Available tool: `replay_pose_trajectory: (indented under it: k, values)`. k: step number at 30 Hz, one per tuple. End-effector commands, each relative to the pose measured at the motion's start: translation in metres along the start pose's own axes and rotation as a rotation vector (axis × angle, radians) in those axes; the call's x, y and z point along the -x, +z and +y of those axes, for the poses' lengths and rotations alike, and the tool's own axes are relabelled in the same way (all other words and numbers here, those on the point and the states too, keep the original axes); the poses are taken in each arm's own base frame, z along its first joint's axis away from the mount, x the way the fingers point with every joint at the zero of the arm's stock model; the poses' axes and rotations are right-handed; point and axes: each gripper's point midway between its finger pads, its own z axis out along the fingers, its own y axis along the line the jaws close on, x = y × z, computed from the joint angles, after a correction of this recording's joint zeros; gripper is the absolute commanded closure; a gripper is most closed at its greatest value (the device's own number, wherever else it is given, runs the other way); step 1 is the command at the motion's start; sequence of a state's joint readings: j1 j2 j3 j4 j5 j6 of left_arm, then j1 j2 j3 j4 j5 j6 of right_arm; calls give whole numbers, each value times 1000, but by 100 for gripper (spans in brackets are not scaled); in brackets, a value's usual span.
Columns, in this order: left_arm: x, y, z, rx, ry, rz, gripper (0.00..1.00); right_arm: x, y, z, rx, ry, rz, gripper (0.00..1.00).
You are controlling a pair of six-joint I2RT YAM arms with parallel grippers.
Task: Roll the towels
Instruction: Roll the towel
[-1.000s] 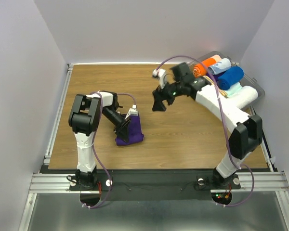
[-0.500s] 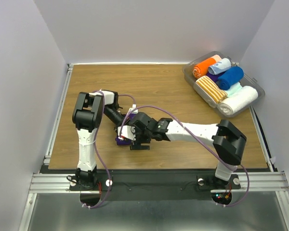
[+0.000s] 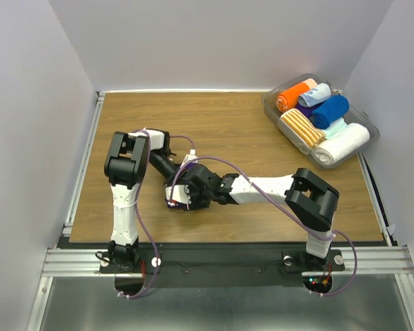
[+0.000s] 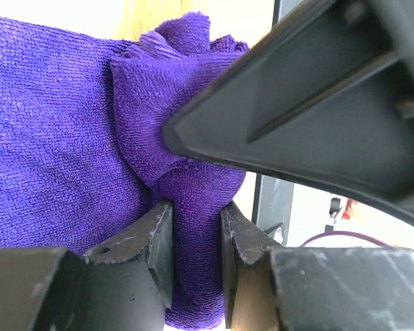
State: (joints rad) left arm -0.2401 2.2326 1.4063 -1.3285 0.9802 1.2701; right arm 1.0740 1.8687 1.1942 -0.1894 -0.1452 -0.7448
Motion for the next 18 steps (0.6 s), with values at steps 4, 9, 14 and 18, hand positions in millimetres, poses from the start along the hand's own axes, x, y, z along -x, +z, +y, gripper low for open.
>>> replay_pose_trajectory:
  k: [4,9,14,18]
  values:
    - [1,-15,59,198,218,84,71,-5,14,35,135,42,-53,71]
    - [21,-45,46,288,280,25,55,-24,8,49,244,163,-3,93]
    - [37,-84,40,402,313,-23,50,-43,-1,63,307,235,68,99]
    - [45,-115,38,494,338,-38,49,-60,-13,71,323,275,143,99]
